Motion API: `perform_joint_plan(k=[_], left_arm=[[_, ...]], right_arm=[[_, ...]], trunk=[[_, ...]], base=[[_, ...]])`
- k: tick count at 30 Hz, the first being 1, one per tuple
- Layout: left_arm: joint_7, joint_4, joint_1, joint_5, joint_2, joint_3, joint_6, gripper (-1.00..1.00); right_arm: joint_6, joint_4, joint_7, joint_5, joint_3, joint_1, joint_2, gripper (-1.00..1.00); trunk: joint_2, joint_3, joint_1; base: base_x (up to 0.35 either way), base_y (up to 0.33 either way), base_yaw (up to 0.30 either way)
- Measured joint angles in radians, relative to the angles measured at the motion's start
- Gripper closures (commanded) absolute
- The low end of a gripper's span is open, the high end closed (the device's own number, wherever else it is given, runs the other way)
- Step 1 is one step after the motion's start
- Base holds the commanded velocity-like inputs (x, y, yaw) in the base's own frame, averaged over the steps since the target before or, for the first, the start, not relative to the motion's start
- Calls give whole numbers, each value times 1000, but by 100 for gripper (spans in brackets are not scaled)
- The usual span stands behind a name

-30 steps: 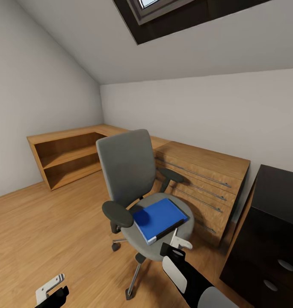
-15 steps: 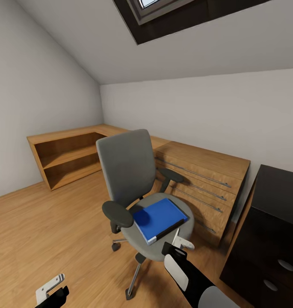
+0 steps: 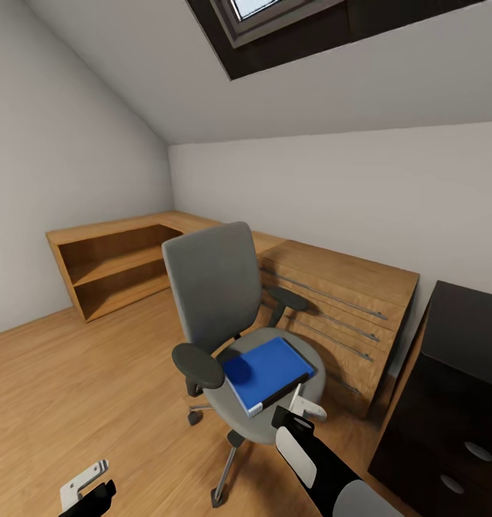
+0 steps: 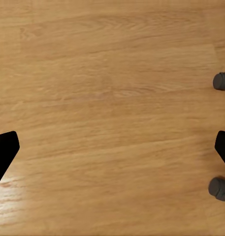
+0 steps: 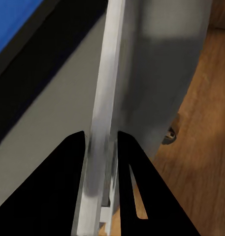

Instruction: In the bedroom, organize the workspace by keeping the computer under the desk, ensuring the monitor is on the desk, placing the keyboard on the desk next to the monitor, placing the mouse on the desk next to the keyboard, moving the folder from the swivel chair onto the desk next to the mouse, stacking the notebook on top of the folder with the pen on top of the notebook, and positioning the swivel chair next to the desk.

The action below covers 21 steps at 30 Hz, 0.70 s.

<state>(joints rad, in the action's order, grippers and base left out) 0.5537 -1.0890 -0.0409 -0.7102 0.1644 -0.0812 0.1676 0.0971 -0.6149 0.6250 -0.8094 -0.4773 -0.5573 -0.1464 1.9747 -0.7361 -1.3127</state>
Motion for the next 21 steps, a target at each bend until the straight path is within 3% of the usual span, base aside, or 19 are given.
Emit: perform_joint_plan(k=[14, 21], left_arm=[[0, 0, 0, -1, 0, 0, 1, -100], [0, 6, 0, -3, 0, 0, 4, -100]], right_arm=[[0, 0, 0, 0, 0, 0, 0, 100], [0, -4, 1, 0, 1, 0, 1, 100]], trunk=[[-98, 44, 54], [-147, 66, 80]], base=[[-4, 0, 0], [-272, 0, 0]])
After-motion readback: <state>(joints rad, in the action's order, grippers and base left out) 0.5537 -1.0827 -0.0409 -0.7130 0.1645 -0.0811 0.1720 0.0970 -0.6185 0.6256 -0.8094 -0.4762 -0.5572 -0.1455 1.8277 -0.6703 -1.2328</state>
